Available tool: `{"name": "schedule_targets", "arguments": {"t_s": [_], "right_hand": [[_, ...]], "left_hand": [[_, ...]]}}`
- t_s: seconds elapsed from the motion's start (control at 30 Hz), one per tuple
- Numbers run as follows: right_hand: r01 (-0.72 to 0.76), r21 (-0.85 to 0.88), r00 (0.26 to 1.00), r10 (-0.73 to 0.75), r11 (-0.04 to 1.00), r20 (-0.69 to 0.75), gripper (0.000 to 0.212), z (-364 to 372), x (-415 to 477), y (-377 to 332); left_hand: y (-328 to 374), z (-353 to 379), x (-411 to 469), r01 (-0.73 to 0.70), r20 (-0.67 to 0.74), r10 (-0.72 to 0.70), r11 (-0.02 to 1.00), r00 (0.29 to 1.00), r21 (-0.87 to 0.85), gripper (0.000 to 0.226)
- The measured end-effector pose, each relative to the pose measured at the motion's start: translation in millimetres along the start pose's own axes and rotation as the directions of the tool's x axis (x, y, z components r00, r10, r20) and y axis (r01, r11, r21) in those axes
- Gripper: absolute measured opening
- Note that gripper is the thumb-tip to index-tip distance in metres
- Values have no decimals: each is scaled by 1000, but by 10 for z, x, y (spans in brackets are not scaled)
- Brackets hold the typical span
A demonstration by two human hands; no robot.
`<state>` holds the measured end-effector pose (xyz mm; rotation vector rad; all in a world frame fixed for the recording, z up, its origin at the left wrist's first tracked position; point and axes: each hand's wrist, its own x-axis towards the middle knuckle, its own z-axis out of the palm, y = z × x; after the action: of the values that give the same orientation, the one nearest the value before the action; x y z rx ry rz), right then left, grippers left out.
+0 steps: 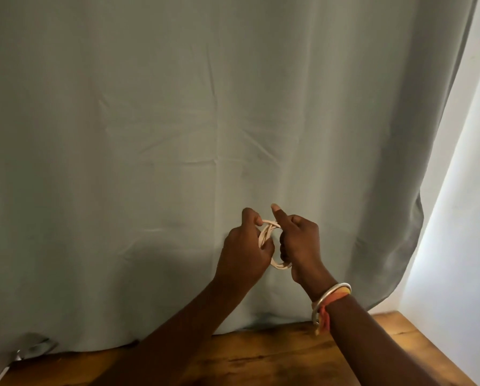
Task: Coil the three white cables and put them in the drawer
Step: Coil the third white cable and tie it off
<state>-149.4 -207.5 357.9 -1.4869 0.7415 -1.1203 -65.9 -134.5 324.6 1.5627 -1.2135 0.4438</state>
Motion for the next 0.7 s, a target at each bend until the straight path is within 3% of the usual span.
{"name": "schedule_targets", "arguments": {"t_s": [0.1, 0.17, 0.27, 0.33, 0.43, 0.5, 0.7], "right_hand": [[13, 24, 1000, -12, 1000, -7, 48, 8, -19, 5], [10, 29, 1000, -10, 1000, -3, 51, 13, -24, 9], [-26, 27, 999, 25, 999, 34, 63, 40, -53, 32], [-55, 43, 996, 51, 998, 77, 66, 49, -94, 48], [-100, 91, 984, 84, 991, 160, 50, 19, -122, 26], [-71, 83, 986, 57, 994, 158, 47, -33, -90, -7], [105, -1, 989, -104, 995, 107, 42, -86, -8, -26]], "left_hand": [[-44, -18, 37, -198, -56, 225, 932, 973, 304, 35], [-84, 24, 28, -266, -69, 320, 874, 945, 407, 33], [-83, 112, -35, -243, -29, 281, 874, 959, 422, 35], [-88, 146, -31, -202, 11, 212, 912, 977, 356, 32], [-102, 81, 73, -107, 48, 100, 980, 994, 169, 11], [-116, 19, 134, -18, 96, 16, 1000, 995, 22, 13], [-24, -105, 179, 348, 264, -275, 891, 924, -292, 9]]}}
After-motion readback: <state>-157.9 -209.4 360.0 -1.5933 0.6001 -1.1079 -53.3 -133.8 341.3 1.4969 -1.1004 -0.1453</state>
